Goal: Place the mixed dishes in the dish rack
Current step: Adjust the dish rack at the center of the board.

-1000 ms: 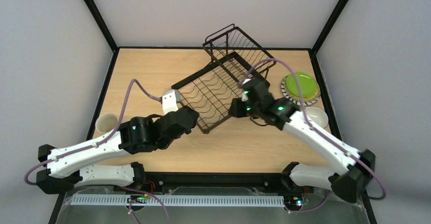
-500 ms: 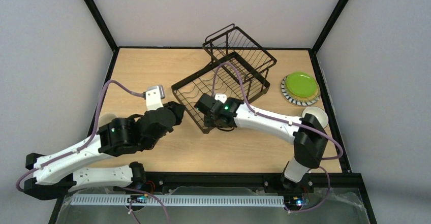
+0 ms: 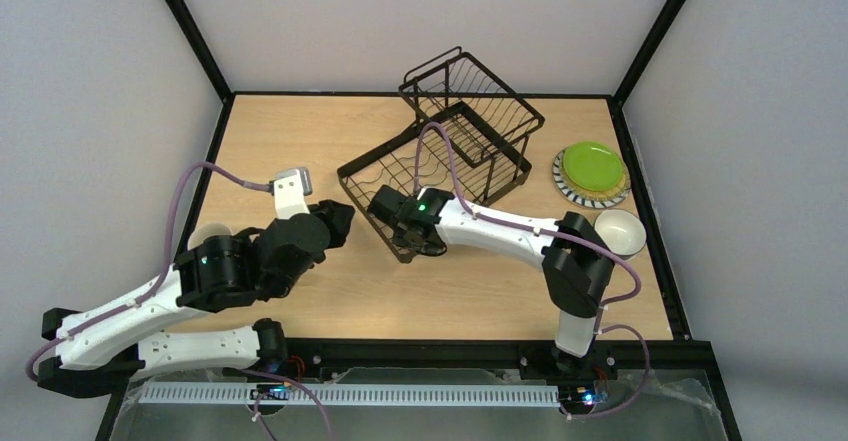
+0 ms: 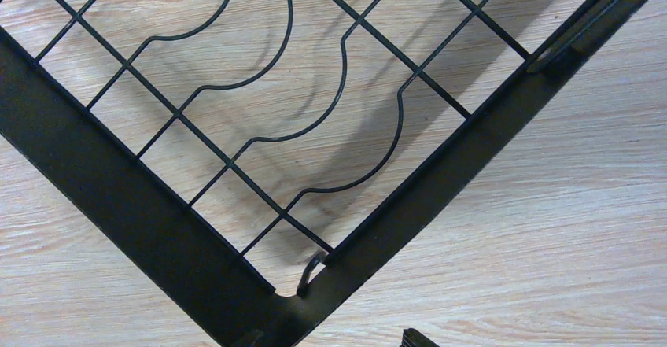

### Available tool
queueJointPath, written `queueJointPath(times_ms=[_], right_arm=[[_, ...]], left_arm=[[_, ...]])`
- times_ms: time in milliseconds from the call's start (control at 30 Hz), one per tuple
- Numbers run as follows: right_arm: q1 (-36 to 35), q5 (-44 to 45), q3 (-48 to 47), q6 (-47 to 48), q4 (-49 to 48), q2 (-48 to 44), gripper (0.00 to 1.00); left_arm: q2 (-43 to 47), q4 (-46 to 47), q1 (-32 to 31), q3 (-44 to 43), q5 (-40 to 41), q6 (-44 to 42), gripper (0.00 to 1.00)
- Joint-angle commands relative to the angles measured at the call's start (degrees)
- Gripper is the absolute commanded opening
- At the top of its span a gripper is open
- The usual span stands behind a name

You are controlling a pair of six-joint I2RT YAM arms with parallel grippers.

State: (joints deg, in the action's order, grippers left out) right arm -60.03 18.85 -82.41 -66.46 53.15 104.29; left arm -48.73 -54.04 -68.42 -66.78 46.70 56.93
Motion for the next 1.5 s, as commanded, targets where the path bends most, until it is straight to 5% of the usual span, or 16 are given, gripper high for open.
queueJointPath(times_ms=[0, 533, 767, 1133, 1333, 1467], right_arm=[[-0.44, 1.22, 0.11, -3.98, 1.64, 0.35, 1.00], [-0.37, 4.93, 3.27, -6.78, 0.03, 3.79, 1.00], [0.20, 6.13, 3.82, -7.80, -0.37, 5.82, 0.92], [0.78, 6.85, 4.44, -5.08, 1.51, 7.69, 0.59], [0.75, 8.65, 5.47, -1.01, 3.35, 6.41, 0.15], [0.79, 9.11, 6.98, 4.27, 3.67, 4.80, 0.00]], left_arm=[[0.72, -1.72, 0.47, 0.32, 2.17, -1.34, 0.99], [2.41, -0.92, 0.44, 1.40, 2.30, -2.82, 0.99], [2.93, -0.97, 0.50, 2.40, 2.42, -4.00, 0.99], [4.62, -1.59, 0.92, 3.21, 3.38, -3.83, 0.99], [4.94, -1.55, 1.08, 3.68, 3.60, -2.87, 0.99], [4.49, -1.51, 1.10, 3.60, 3.66, -2.34, 0.99]])
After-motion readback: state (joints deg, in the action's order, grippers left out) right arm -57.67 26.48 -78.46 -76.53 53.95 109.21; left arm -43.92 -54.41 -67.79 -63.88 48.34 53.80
